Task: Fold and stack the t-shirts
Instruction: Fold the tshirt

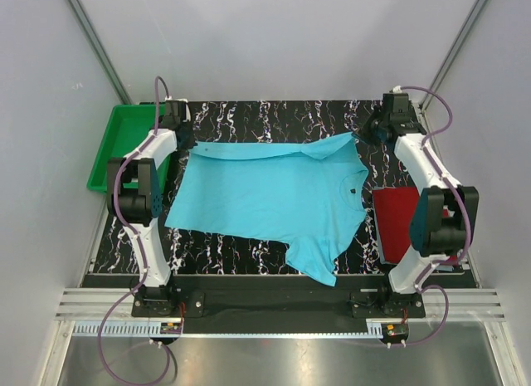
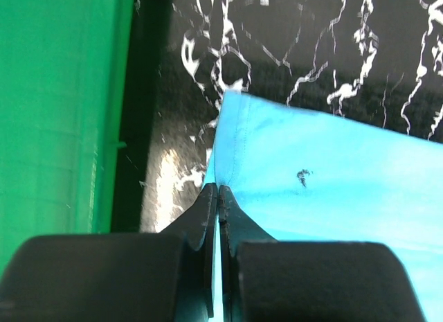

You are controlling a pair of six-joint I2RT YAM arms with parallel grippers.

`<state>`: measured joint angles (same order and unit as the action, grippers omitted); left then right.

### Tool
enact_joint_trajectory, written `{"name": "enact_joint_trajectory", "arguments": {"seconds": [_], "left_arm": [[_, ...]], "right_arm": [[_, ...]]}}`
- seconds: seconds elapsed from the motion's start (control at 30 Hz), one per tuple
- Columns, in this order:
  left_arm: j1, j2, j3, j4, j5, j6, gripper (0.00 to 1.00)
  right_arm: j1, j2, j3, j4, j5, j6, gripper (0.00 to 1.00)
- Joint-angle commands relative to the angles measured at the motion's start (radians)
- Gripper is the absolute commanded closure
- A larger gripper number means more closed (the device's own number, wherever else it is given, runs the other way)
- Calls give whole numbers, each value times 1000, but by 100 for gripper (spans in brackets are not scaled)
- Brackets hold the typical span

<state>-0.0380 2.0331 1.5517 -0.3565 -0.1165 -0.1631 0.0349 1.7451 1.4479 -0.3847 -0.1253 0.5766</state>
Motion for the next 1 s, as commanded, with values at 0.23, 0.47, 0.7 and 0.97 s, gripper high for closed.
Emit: {"name": "enact_joint_trajectory", "arguments": {"seconds": [0.23,0.47,0.7,0.97], "left_arm": [[7,-27,77,-154,-9,-27,100],[32,-71,53,-191,-20,-19,100],[36,-70,41,-226,-32,-19,100],[36,-44,24,-249,-15,-19,100]], "right_arm": [[5,-249,-233,-85,9,170,100],[7,-300,-314,-95,-7,201,100],[7,-334,-359,-131,3,212,100],[7,-306,-377,-132,6,184,100]]}}
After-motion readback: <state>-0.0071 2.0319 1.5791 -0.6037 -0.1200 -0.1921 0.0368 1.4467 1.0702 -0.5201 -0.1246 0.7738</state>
